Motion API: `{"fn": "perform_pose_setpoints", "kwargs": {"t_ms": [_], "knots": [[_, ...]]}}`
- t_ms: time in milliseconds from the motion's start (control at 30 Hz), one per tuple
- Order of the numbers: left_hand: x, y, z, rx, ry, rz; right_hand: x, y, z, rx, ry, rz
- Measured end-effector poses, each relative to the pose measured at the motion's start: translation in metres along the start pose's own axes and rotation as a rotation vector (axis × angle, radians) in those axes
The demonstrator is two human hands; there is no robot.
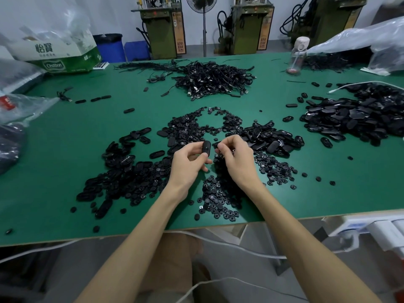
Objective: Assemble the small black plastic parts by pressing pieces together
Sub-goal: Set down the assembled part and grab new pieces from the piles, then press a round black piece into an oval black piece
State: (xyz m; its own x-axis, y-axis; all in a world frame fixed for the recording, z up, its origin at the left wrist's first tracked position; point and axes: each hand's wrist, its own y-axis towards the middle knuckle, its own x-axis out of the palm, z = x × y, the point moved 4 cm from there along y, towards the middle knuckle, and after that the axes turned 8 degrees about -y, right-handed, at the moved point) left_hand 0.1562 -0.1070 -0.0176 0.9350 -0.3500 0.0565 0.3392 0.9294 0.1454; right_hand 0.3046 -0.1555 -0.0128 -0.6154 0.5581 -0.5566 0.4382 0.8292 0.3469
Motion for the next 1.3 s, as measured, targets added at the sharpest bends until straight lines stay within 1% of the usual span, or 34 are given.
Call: {"fn": "perform_pose_setpoints", "kwargs": {"t_ms": [167, 333, 400, 633, 867, 1100, 1300], "knots": [[-0.0011, 0.0000, -0.0032, -0.018, 0.007, -0.028, -0.0026, 0.0010, 0.0015, -0.007, 0.066, 0.044], [-0.0010, -0.0004, -0.0040, -0.010, 0.016, -0.032, -0.0034, 0.0013, 0.0013, 0.000, 0.138, -0.003], [-0.0010, -0.0004, -0.0042, -0.009, 0.013, -0.033, -0.0046, 0.0001, -0.0004, -0.012, 0.134, -0.004], [-0.0011, -0.0007, -0.0049, -0.007, 0.008, -0.029, -0.0066, -0.0009, -0.0012, 0.011, 0.243, 0.002], [-0.0011, -0.0004, -0.0057, 0.002, 0.009, -0.042, -0.0042, 0.0002, 0.0035, 0.035, 0.277, -0.022], [-0.0017, 0.0007, -0.0072, 0.004, -0.013, -0.038, -0.0038, 0.0003, 0.0016, 0.004, 0.334, -0.071], [-0.0020, 0.0011, -0.0073, 0.008, -0.026, -0.021, -0.0034, 0.0007, 0.0010, -0.019, 0.323, -0.083]]}}
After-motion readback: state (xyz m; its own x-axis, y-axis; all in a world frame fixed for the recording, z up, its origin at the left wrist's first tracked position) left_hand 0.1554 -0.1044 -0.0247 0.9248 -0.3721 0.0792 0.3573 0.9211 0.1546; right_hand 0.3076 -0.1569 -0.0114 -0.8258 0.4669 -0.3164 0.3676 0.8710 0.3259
